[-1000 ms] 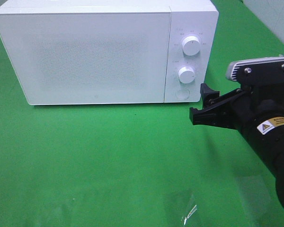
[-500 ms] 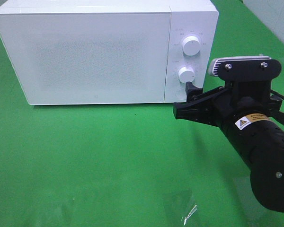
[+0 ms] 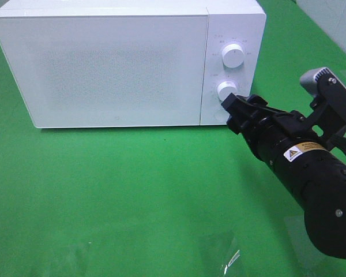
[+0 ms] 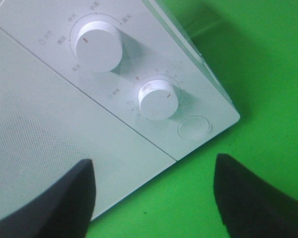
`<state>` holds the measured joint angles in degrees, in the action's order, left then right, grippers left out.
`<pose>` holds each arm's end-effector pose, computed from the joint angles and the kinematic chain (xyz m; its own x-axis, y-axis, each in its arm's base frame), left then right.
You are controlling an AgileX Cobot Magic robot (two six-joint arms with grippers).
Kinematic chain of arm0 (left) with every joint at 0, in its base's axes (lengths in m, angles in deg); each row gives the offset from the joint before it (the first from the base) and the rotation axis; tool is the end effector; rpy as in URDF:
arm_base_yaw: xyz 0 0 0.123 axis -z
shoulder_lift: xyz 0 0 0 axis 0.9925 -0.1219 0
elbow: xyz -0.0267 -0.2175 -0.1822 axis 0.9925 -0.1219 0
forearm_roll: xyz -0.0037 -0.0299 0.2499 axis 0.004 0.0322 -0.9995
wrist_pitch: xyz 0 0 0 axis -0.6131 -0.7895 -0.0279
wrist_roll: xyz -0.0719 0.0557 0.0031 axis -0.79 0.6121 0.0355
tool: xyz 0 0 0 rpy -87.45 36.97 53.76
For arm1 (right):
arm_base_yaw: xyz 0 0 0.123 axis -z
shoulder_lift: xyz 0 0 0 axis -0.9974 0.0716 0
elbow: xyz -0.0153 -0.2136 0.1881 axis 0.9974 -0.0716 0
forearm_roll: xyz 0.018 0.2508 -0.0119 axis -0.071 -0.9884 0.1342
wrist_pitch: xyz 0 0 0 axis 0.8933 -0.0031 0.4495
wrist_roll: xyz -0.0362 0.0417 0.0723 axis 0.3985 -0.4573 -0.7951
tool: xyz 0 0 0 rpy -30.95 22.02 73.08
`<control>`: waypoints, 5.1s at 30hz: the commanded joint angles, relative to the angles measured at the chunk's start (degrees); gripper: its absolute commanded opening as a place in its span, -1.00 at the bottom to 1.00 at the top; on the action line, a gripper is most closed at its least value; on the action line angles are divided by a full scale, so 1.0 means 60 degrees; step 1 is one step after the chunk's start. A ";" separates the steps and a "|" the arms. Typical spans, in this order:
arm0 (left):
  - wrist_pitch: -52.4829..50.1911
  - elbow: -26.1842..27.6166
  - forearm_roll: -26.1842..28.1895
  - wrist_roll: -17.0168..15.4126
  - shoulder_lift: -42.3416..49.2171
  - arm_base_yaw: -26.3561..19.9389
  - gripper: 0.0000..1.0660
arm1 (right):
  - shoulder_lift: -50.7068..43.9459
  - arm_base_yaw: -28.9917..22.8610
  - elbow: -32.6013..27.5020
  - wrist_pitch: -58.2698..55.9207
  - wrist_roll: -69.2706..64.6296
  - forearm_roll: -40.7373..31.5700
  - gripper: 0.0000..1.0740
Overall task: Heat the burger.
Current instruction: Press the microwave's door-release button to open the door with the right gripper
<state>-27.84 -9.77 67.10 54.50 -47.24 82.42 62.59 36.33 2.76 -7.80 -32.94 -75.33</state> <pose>-0.0081 -0.0110 0.2818 -0.4395 -0.0175 -0.8981 0.0925 0.9936 -0.0646 0.2085 0.1507 0.1597 -0.2083 0.6978 -0.6854 0.0491 0.7073 0.7052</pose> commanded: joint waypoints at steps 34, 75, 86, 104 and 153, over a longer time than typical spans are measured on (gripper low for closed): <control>0.0048 0.0010 0.0019 -0.0048 0.0038 -0.0029 0.89 | 0.0048 0.0038 0.0057 -0.1490 -0.7343 -0.0019 -1.00; 0.0048 0.0010 0.0019 -0.0048 0.0038 -0.0029 0.89 | 0.2674 0.2101 0.2301 -0.1900 -0.8050 0.1385 -1.00; 0.0048 0.0010 0.0019 -0.0048 0.0038 -0.0029 0.89 | 0.3256 0.2626 0.2979 -0.1967 -0.8050 0.1939 -1.00; 0.0048 0.0010 0.0019 -0.0048 0.0038 -0.0029 0.89 | 0.3963 0.3075 0.3820 -0.2015 -0.8117 0.2359 -1.00; 0.0048 0.0010 0.0029 -0.0048 0.0048 -0.0029 0.88 | 0.4555 0.3142 0.4651 -0.0621 -0.8871 0.2340 -1.00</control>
<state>-27.84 -9.77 67.10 54.50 -47.24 82.42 90.32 54.44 28.89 -17.89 -86.91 -61.01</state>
